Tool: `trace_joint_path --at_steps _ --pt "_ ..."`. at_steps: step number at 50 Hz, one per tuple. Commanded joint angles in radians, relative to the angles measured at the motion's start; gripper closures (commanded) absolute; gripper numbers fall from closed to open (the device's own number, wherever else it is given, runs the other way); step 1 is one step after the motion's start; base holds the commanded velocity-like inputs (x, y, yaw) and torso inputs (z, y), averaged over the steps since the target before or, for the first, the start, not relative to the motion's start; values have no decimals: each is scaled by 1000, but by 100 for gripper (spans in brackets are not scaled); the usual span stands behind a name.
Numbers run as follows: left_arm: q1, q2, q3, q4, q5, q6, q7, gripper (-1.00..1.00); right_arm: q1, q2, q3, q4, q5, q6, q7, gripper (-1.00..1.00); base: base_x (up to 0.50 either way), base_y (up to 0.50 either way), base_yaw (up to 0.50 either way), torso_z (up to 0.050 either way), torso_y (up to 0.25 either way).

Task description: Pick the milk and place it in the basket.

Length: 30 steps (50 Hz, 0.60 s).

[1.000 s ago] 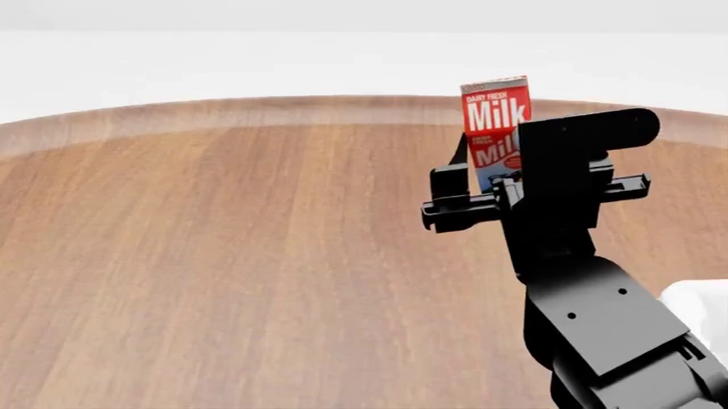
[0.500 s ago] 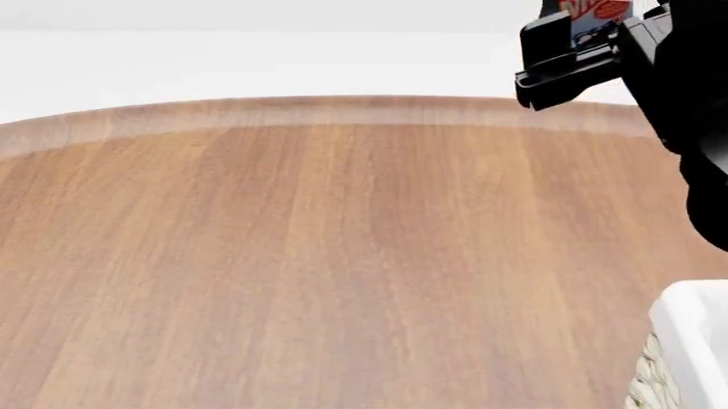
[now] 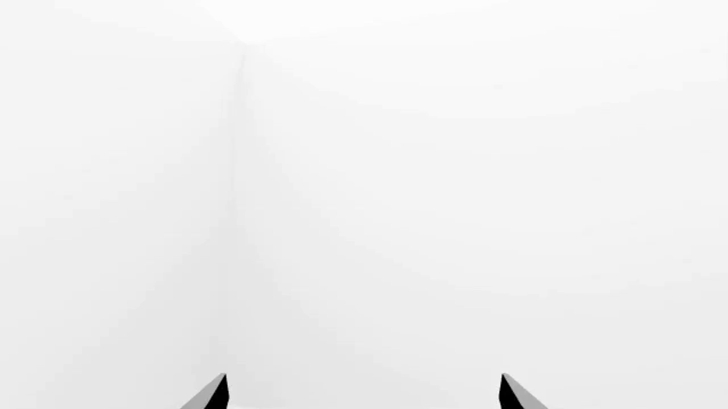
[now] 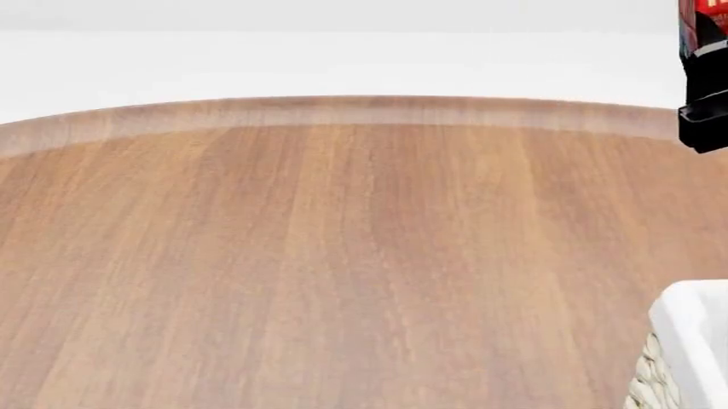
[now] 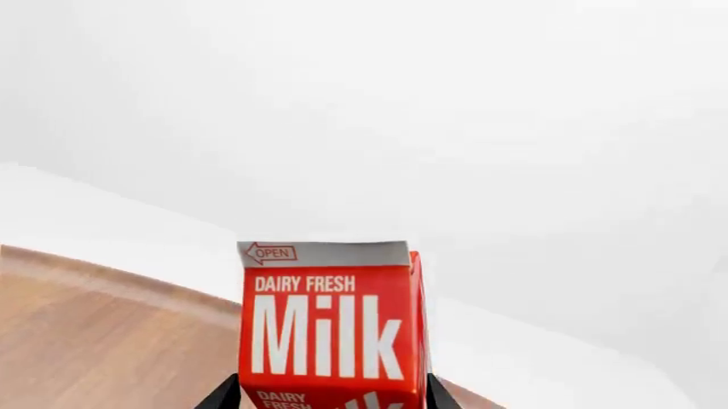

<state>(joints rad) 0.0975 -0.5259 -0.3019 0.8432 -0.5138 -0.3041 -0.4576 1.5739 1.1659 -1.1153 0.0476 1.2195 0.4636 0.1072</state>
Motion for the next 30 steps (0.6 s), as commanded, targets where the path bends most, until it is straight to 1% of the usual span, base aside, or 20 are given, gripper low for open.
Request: trace_joint_path --at_steps 1,4,11,16,23,30 --pt "6 17 -27 7 -13 9 24 -100 27 131 66 -66 -7 51 -34 100 0 0 0 0 0" --pt "6 16 -30 8 -15 8 24 -100 18 153 60 -79 -4 60 -39 100 0 0 0 0 0" --pt "9 13 -37 8 -19 9 21 -100 -39 244 39 -116 37 42 -37 100 0 0 0 1 1" --pt "8 11 -37 9 -21 8 20 -100 -76 270 20 -95 59 31 -27 100 0 0 0 0 2" --pt "9 10 -34 8 -19 9 19 -100 -93 264 1 -55 47 64 -63 100 0 0 0 0 2" --pt "11 9 -34 5 -19 12 19 -100 -69 237 -6 -18 8 149 -121 100 0 0 0 1 1"
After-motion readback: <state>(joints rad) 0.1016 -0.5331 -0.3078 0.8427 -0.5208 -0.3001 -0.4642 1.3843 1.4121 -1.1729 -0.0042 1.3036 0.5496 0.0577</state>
